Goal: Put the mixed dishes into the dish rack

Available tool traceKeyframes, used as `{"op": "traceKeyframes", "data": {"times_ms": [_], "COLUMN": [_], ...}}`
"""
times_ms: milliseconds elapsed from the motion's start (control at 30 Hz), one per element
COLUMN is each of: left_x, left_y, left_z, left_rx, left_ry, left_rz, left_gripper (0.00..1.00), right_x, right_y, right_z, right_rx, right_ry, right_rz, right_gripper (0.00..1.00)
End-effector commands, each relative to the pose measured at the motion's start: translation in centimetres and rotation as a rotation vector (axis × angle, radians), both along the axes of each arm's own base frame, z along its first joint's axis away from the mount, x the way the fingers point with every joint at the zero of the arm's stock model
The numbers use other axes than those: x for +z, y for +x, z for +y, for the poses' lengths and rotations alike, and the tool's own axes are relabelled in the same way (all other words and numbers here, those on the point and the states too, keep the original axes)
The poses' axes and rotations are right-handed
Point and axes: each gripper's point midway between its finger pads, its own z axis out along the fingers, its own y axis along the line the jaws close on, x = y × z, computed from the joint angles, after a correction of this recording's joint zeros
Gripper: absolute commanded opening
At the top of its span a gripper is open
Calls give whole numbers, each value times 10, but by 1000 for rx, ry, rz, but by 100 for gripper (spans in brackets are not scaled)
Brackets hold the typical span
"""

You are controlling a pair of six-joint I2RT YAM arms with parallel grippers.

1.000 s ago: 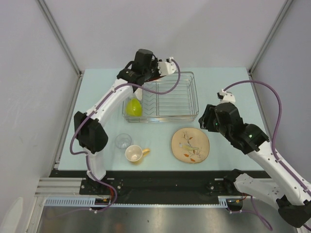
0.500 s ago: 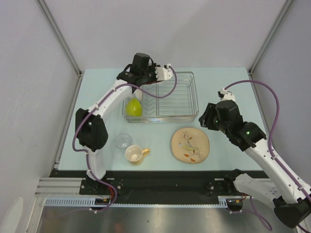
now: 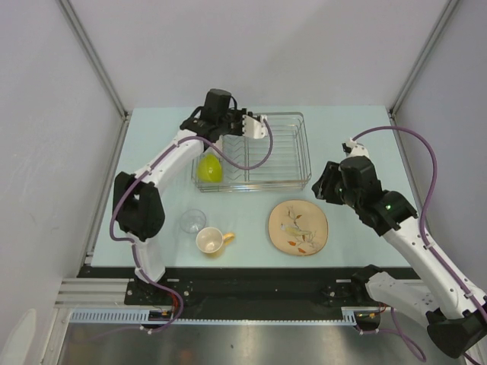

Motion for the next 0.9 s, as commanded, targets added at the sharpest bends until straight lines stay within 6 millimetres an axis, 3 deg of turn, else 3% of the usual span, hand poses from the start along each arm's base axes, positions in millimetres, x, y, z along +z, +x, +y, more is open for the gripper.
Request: {"op": "traceKeyframes", "data": {"times_ms": [0,300,600,867], "left_x": [42,18,22,9], "left_y": [-8,-1,15,18], "left_z": [10,21,31,22], "left_rx": [-107,-118,-78,-168], "left_ry": [31,108,56,87], "left_rz": [-157,-116,-53,-8], "left_gripper": [0,0,0,0], "right_x": [8,7,5,4], "right_y": [5,8,10,12], "right_z": [2,1,0,0], "right_rx": [9,12,17,16], "right_ry": [25,35,41,43], "right_rz": [-32,-25,-14,-9], "right_gripper": [44,42,39,37]}}
